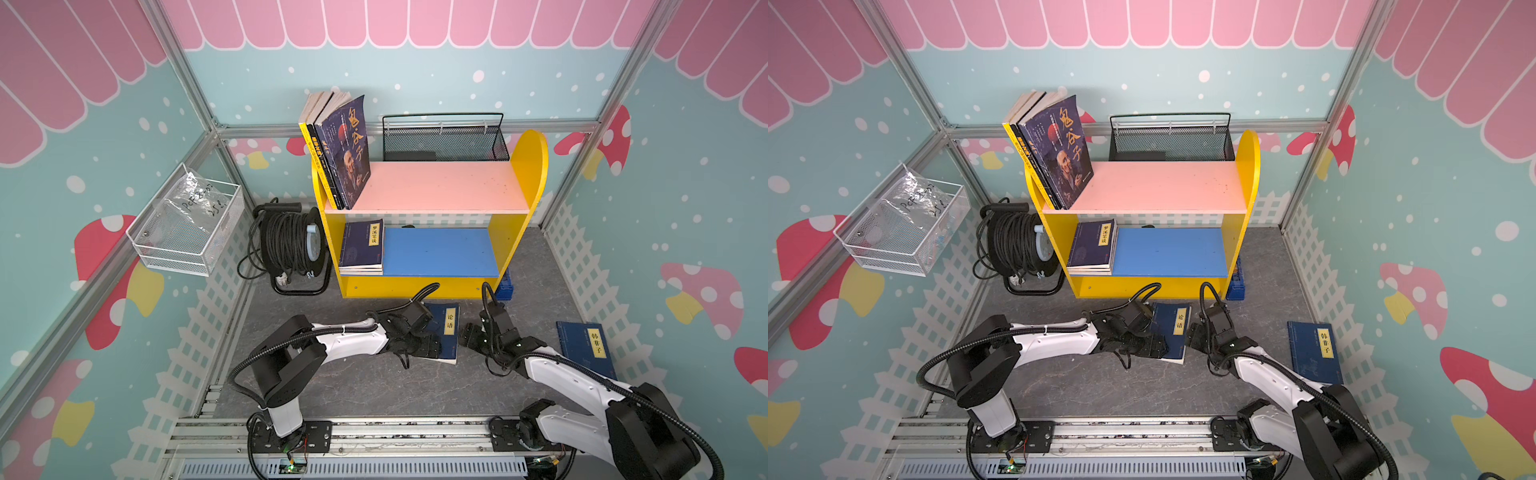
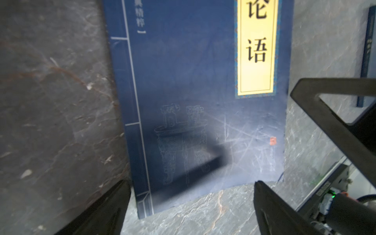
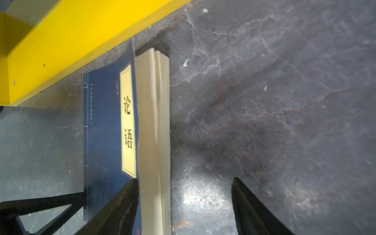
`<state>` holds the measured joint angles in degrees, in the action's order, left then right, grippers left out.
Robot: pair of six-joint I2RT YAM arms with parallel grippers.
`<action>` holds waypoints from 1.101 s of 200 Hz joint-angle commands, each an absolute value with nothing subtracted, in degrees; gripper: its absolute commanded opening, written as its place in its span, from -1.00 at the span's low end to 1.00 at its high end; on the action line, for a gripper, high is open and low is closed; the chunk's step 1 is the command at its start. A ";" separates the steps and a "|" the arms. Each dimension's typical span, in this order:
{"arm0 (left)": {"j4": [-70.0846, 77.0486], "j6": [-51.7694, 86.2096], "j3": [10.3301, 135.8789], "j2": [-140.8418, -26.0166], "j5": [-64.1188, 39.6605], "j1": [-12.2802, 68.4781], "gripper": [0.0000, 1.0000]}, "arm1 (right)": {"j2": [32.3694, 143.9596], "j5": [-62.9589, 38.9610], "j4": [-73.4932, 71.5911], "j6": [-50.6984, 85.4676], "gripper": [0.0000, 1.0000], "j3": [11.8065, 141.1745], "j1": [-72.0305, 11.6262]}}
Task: Stacking books/files
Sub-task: Rotate the book at the center of the table, then pick up the book at the center of the table.
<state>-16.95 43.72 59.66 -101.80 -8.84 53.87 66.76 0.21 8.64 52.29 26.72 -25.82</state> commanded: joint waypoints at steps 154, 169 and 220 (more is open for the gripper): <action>-14.36 50.79 59.80 -101.96 -6.92 53.61 0.92 | 84.04 4.82 17.06 47.40 0.19 37.00 -28.73; -15.60 51.51 60.18 -102.47 -5.66 53.63 0.92 | 86.14 5.33 17.19 48.11 0.16 37.17 -30.05; -17.06 49.74 59.85 -102.00 -4.72 53.69 0.93 | 91.19 5.76 17.00 49.02 0.13 37.00 -33.06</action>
